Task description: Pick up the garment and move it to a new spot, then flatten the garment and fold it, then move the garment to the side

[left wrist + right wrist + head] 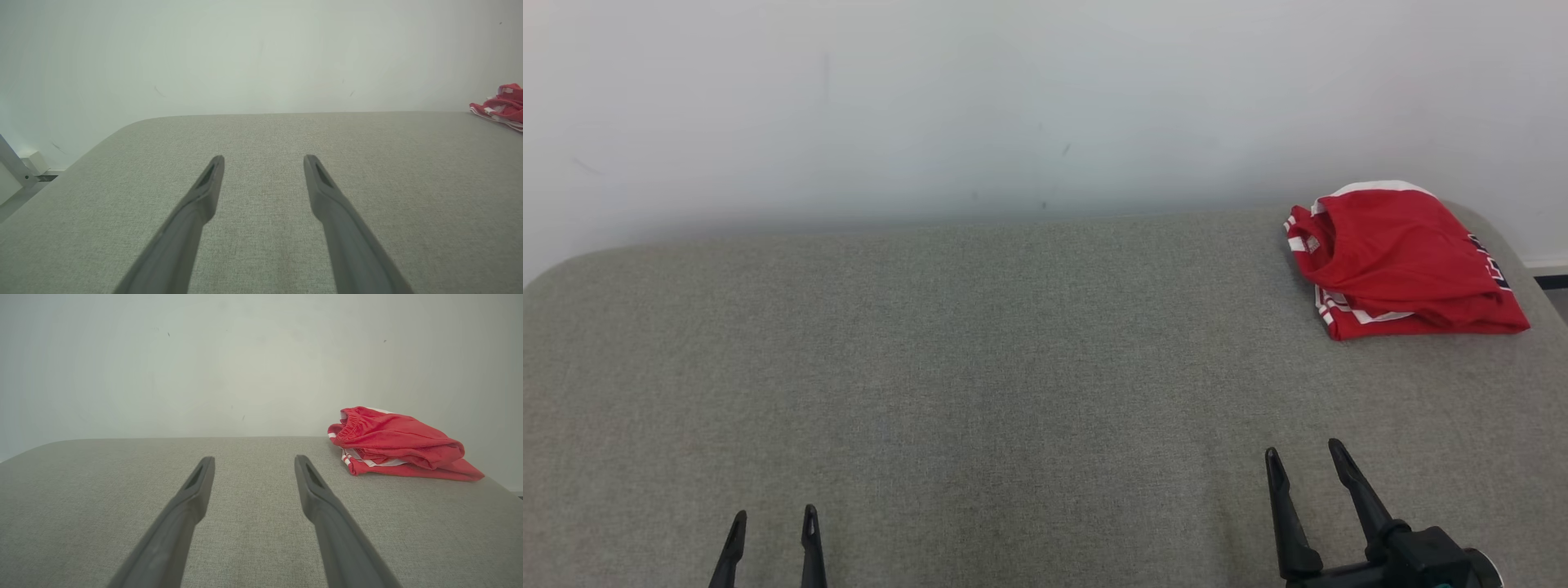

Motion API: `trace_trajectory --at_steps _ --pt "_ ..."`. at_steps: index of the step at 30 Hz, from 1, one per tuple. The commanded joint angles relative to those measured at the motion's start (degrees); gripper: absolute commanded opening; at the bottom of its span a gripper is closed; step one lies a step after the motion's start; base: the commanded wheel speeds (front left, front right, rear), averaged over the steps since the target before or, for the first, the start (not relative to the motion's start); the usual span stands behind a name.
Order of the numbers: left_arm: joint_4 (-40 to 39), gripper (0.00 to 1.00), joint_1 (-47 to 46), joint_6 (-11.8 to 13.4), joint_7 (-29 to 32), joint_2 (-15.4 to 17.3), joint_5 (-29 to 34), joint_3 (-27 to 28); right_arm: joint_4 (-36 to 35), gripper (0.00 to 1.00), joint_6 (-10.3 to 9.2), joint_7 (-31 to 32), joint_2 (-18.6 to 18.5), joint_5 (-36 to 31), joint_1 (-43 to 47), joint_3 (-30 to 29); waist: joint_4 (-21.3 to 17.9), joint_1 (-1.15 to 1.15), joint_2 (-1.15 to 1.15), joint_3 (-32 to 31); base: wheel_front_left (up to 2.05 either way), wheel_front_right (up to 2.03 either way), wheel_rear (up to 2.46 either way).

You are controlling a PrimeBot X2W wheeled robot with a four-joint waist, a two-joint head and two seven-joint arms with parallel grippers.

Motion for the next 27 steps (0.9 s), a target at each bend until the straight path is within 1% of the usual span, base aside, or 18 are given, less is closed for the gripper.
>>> trace_trajectory --at_steps 1,6,7,8,13,20,21,27 --pt "0.08 1.00 0.62 0.14 -0.09 -0.09 -0.23 0.09 -0.04 1.00 -0.14 -0.08 0.15 0.22 0.19 0.06 0.00 0.00 0.00 -0.07 0.00 0.00 0.00" --pt "0.06 1.00 0.86 0.20 -0.09 -0.10 -0.09 0.09 0.02 1.00 -0.14 -0.08 0.15 0.34 0.39 0.13 -0.03 0.00 0.00 -0.25 0.00 0.00 0.00" --pt "0.13 1.00 0.90 -0.24 -0.09 -0.10 0.10 -0.25 0.03 1.00 -0.14 -0.08 0.15 0.39 0.41 0.09 -0.01 0.00 0.00 -0.29 0.00 0.00 0.00" --pt "0.15 0.00 0.14 -0.34 0.00 -0.01 0.08 -0.16 0.03 0.00 0.00 0.00 0.00 0.18 0.01 0.06 -0.01 0.00 0.00 -0.29 0.00 0.00 0.00" --pt "2.60 0.00 0.00 -0.38 0.50 -0.26 -0.54 0.00 2.10 0.00 0.00 0.18 -0.01 0.88 0.90 0.19 0.02 0.00 0.00 -0.31 0.00 0.00 0.00" --pt "2.24 0.00 -0.53 -0.91 2.14 -0.24 -9.21 0.56 2.56 0.00 -0.01 2.27 -0.67 10.26 -0.21 0.12 0.21 0.00 0.00 -0.27 0.00 0.00 0.00" --pt "1.90 0.00 -0.47 -1.06 2.39 -0.23 -11.56 0.52 2.77 0.00 -0.01 2.87 -0.84 12.77 -0.60 0.09 0.26 0.00 0.00 -0.26 0.00 0.00 0.00" --pt "1.05 0.00 -0.40 -1.46 3.18 -0.21 -18.26 0.52 3.32 0.00 -0.02 4.59 -1.24 19.86 -1.62 -0.06 0.41 0.00 0.00 -0.22 0.00 0.00 0.00"
